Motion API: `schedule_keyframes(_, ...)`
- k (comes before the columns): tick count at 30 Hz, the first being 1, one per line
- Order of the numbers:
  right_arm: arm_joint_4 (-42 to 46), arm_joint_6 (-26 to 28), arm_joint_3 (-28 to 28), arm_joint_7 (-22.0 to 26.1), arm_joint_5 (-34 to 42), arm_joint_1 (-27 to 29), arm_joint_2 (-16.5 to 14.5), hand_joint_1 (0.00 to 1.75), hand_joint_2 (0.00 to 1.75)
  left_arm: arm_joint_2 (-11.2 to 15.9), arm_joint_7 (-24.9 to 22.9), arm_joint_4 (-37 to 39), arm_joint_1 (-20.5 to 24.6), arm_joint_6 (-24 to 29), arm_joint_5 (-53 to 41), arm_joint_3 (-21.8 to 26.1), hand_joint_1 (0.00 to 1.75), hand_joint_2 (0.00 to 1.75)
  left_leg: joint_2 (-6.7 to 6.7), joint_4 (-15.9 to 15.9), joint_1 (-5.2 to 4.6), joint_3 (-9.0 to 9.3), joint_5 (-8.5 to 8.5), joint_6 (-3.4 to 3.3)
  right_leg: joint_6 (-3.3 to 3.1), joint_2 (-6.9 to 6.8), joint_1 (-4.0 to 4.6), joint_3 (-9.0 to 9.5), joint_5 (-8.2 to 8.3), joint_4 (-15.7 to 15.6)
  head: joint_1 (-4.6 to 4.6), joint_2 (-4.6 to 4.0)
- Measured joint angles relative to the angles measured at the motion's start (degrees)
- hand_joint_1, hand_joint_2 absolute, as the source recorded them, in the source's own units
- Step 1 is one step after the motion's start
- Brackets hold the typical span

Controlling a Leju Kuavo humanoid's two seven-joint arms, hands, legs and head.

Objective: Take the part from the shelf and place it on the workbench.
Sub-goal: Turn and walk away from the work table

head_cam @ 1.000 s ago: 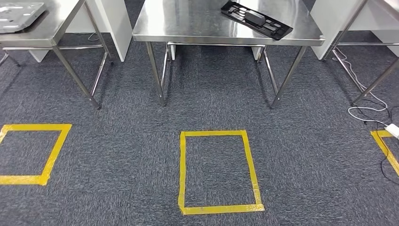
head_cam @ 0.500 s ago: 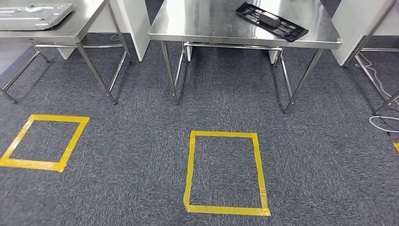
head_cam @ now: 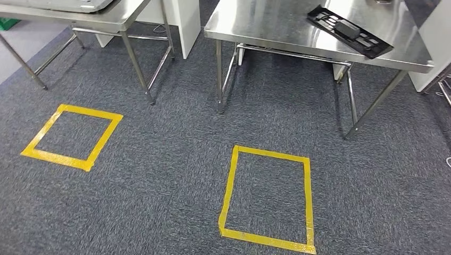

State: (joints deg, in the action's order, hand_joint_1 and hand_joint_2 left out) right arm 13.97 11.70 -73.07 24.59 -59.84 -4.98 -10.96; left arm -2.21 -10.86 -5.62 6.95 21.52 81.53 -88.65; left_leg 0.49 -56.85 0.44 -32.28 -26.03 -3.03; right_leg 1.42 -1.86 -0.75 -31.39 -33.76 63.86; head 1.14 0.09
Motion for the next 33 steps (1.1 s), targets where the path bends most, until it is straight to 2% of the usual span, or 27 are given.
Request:
schedule_keyframes(1,0.0,0.0,0.0,-0.1,0.0,0.1,0.0,0.0,0.0,0.0,0.0,0.0,0.0,0.0,0.0,0.0,0.0,0.0,-0.49,0.0,-0.02,-0.14,0.1,-0.16,-0.22,0.71,-0.01,-1.96,-1.49,4.1,-0.07,0.0)
schedule_keyframes(2,0.0,0.0,0.0,-0.1,0.0,0.3,0.0,0.0,0.0,0.0,-0.1,0.0,0.1,0.0,0.1,0.0,0.0,0.0,-1.04,0.0,-0.06,-0.22,0.16,-0.25,-0.23,1.04,0.01,-3.55,-2.32,7.2,-0.14,0.0)
schedule_keyframes(3,0.0,0.0,0.0,-0.2,-0.1,0.4,0.1,0.0,0.0,0.0,-0.2,0.0,0.0,0.0,0.1,0.0,0.0,0.0,-1.62,0.0,-0.11,-0.26,0.2,-0.29,-0.01,1.21,0.02,-4.32,-2.28,8.5,-0.16,0.0)
schedule_keyframes(4,0.0,0.0,0.0,-0.3,-0.1,0.5,0.1,0.0,0.0,-0.1,-0.3,0.0,0.0,-0.1,0.1,0.0,0.0,0.0,-2.19,-0.1,-0.16,-0.25,0.23,-0.28,0.36,1.37,0.05,-4.01,-1.35,7.6,-0.21,0.0)
schedule_keyframes(6,0.0,0.0,0.0,-0.4,-0.1,0.5,0.2,0.0,0.0,-0.2,-0.4,0.0,0.0,-0.2,0.3,0.0,0.0,0.0,-3.22,-0.1,-0.26,-0.2,0.31,-0.16,0.97,2.34,0.05,-0.85,1.89,0.5,-0.22,0.0)
schedule_keyframes(7,0.0,0.0,0.0,-0.4,-0.1,0.5,0.3,0.0,0.0,-0.3,-0.4,0.0,0.0,-0.2,0.3,0.0,0.0,0.0,-3.64,-0.3,-0.43,-0.21,0.3,-0.01,0.94,3.02,0.14,0.71,3.3,-3.2,-0.26,0.0)
schedule_keyframes(8,0.0,-0.1,0.0,-0.4,-0.1,0.4,0.4,0.0,0.0,-0.3,-0.4,0.0,0.0,-0.2,0.5,0.0,0.0,0.0,-3.97,-0.4,-0.57,-0.27,0.29,0.17,0.75,3.53,0.23,1.74,4.19,-5.8,-0.25,0.0)
schedule_keyframes(9,0.0,-0.1,0.0,-0.4,-0.1,0.4,0.4,0.0,0.0,-0.3,-0.4,0.0,0.0,-0.2,0.6,0.0,0.0,0.0,-4.23,-0.5,-0.68,-0.36,0.28,0.4,0.46,3.85,0.37,2.16,4.59,-7.1,-0.26,0.0)
schedule_keyframes(10,0.0,-0.1,0.0,-0.4,-0.1,0.4,0.4,0.0,0.0,-0.3,-0.4,0.0,-0.1,-0.2,0.6,0.0,0.0,0.0,-4.46,-0.5,-0.76,-0.45,0.31,0.69,0.14,3.67,0.53,2.21,4.74,-7.4,-0.25,0.0)
schedule_keyframes(12,0.0,-0.3,0.0,-0.4,-0.3,0.4,0.4,0.0,0.0,-0.3,-0.4,0.0,-0.3,-0.1,0.8,0.0,0.0,0.0,-4.37,-0.9,-0.59,-0.8,0.09,1.21,-0.57,3.04,-0.09,2.48,5.11,-7.6,-0.21,0.0)
schedule_keyframes(13,0.0,-0.5,0.0,-0.4,-0.4,0.4,0.4,0.0,0.0,-0.3,-0.4,0.0,-0.3,-0.1,0.9,0.0,0.0,0.0,-3.8,-2.1,-0.48,-1.37,-0.81,1.49,-1.06,2.67,-0.43,2.61,5.32,-7.8,-0.07,0.0)
schedule_keyframes(14,0.0,-0.6,0.0,-0.4,-0.4,0.4,0.4,0.0,0.0,-0.3,-0.4,0.0,-0.3,0.0,1.0,0.0,0.0,0.0,-3.01,-4.4,-0.35,-2.41,-2.37,1.79,-1.47,2.23,-0.76,2.65,5.48,-7.9,0.09,0.0)
schedule_keyframes(15,0.0,-0.8,0.0,-0.4,-0.5,0.5,0.4,0.0,0.0,-0.3,-0.4,0.0,-0.3,0.1,1.1,0.0,0.0,0.0,-2.18,-7.8,-0.17,-3.95,-4.43,2.13,-1.74,1.75,-0.68,2.62,5.53,-7.9,0.21,0.0)
schedule_keyframes(16,0.0,-0.9,0.0,-0.4,-0.5,0.5,0.5,0.0,0.0,-0.4,-0.4,0.0,-0.3,0.1,1.1,0.0,0.0,0.0,-1.68,-11.7,0.05,-5.73,-6.43,2.47,-1.93,1.3,-0.64,2.55,5.54,-7.9,0.36,0.0)
schedule_keyframes(17,0.0,-1.0,0.0,-0.5,-0.6,0.5,0.5,0.0,0.0,-0.4,-0.4,0.0,-0.3,0.1,1.1,0.0,0.0,0.0,-1.43,-14.9,0.29,-7.24,-7.72,2.79,-1.93,0.83,-0.59,2.5,5.53,-7.9,0.37,0.0)
schedule_keyframes(18,0.0,-1.0,0.0,-0.5,-0.6,0.5,0.5,0.0,0.0,-0.4,-0.4,0.0,-0.4,0.1,1.2,0.0,0.0,0.0,-1.29,-16.5,0.54,-7.99,-7.98,3.06,-1.91,0.39,-0.58,2.47,5.52,-7.9,0.38,0.0)
schedule_keyframes(19,0.0,-1.0,0.0,-0.5,-0.6,0.5,0.5,0.0,0.0,-0.4,-0.4,0.0,-0.4,0.1,1.2,0.0,0.0,0.0,-1.1,-15.9,0.79,-7.59,-7.1,3.27,-1.85,0.04,-0.64,2.48,5.48,-7.9,0.38,0.0)
schedule_keyframes(20,0.0,-1.0,0.0,-0.5,-0.6,0.5,0.5,0.0,0.0,-0.4,-0.4,0.0,-0.4,0.1,1.2,0.0,0.0,0.0,-0.78,-13.0,1.04,-6.0,-5.36,3.43,-1.73,-0.27,-0.74,2.55,5.4,-7.8,0.37,0.0)
schedule_keyframes(22,0.0,-1.0,0.0,-0.5,-0.7,0.5,0.5,0.0,0.0,-0.4,-0.4,-0.1,-0.4,0.1,1.3,0.0,0.0,0.0,0.5,-5.0,1.23,-1.61,-2.13,3.6,-1.22,-0.77,-0.71,2.75,5.14,-7.7,0.4,0.0)
schedule_keyframes(23,0.0,-1.0,0.0,-0.6,-0.9,0.4,0.5,0.0,0.0,-0.4,-0.4,-0.1,-0.3,0.1,1.4,0.0,0.0,0.0,0.92,-2.4,1.15,-0.18,-1.35,3.43,-0.86,-0.96,-0.53,2.77,5.0,-7.6,0.35,0.0)
schedule_keyframes(24,0.0,-1.0,0.0,-0.6,-1.0,0.4,0.6,0.0,0.0,-0.5,-0.4,-0.1,-0.3,0.1,1.5,0.0,0.0,0.0,1.12,-1.2,0.97,0.37,-1.18,3.17,-0.47,-1.13,-0.33,2.79,4.93,-7.6,0.29,0.0)
schedule_keyframes(27,0.0,-1.1,0.1,-0.8,-1.6,0.2,0.7,0.0,0.0,-0.6,-0.5,-0.1,-0.3,0.3,1.9,0.0,0.0,0.0,0.28,-0.8,0.43,0.09,-0.86,1.8,0.78,-1.4,-0.09,2.74,4.87,-7.6,0.19,0.0)
schedule_keyframes(28,0.0,-1.1,0.2,-0.9,-1.8,0.2,0.7,0.0,0.0,-0.6,-0.6,-0.1,-0.3,0.5,1.9,0.0,0.0,0.0,0.03,-0.6,0.4,0.1,-0.59,1.28,0.95,-1.02,-0.11,2.33,4.29,-6.7,0.18,0.0)
schedule_keyframes(29,0.0,-1.1,0.2,-1.0,-1.9,0.1,0.8,0.0,0.0,-0.7,-0.7,-0.1,-0.3,0.7,1.9,0.1,0.0,0.0,-0.19,-0.4,0.44,0.11,-0.33,0.81,0.89,-0.42,-0.15,1.42,3.15,-4.8,0.09,0.0)
schedule_keyframes(30,0.0,-1.1,0.2,-1.1,-2.1,0.1,0.8,0.0,0.0,-0.7,-0.8,-0.1,-0.2,0.8,1.9,0.1,0.0,0.0,-0.41,-0.2,0.45,0.07,-0.15,0.47,0.63,0.31,-0.3,-0.13,1.48,-1.6,-0.02,0.0)
schedule_keyframes(32,0.0,-1.1,0.2,-1.2,-2.3,0.2,0.8,0.0,0.0,-0.8,-1.0,-0.1,-0.2,0.9,2.0,0.1,0.0,0.0,-1.03,-0.2,0.25,-0.2,-0.03,0.13,0.28,1.19,-0.24,-4.06,-1.83,6.5,-0.19,0.0)
schedule_keyframes(33,0.0,-1.1,0.2,-1.3,-2.4,0.2,0.9,0.0,0.0,-0.8,-1.1,-0.1,-0.3,0.9,2.0,0.1,0.0,0.0,-1.42,-0.2,0.12,-0.28,0.02,0.05,0.4,1.38,-0.19,-5.37,-2.54,9.1,-0.19,0.0)
